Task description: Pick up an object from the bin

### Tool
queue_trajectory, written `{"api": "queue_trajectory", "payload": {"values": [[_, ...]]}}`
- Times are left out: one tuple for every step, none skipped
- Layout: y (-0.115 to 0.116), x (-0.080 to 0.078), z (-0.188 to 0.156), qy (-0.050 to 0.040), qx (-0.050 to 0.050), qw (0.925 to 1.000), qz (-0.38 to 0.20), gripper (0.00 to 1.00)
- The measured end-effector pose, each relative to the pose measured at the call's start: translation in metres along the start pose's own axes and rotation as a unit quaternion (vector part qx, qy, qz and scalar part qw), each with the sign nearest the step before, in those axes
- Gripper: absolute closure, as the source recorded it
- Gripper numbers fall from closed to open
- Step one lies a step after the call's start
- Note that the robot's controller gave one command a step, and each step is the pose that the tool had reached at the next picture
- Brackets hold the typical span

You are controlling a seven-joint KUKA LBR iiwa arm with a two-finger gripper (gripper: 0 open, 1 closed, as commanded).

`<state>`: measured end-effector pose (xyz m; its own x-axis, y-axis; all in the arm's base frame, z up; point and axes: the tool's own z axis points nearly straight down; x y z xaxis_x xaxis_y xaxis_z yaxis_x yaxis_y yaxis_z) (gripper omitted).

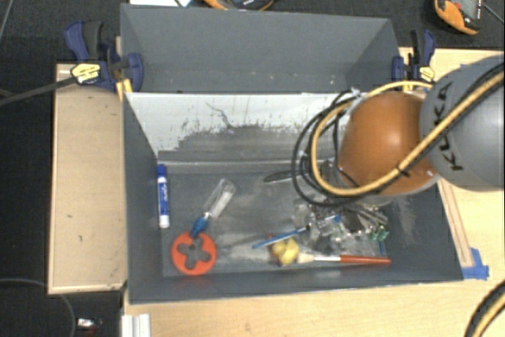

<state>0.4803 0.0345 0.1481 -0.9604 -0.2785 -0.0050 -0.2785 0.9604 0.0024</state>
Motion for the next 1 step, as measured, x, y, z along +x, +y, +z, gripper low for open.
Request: {"api": "queue_trajectory", "payload": {"values": [[-0.0002, -0.0015, -0.0146, -0.0033, 0.001, 1.0, 0.0, 1.0]]}}
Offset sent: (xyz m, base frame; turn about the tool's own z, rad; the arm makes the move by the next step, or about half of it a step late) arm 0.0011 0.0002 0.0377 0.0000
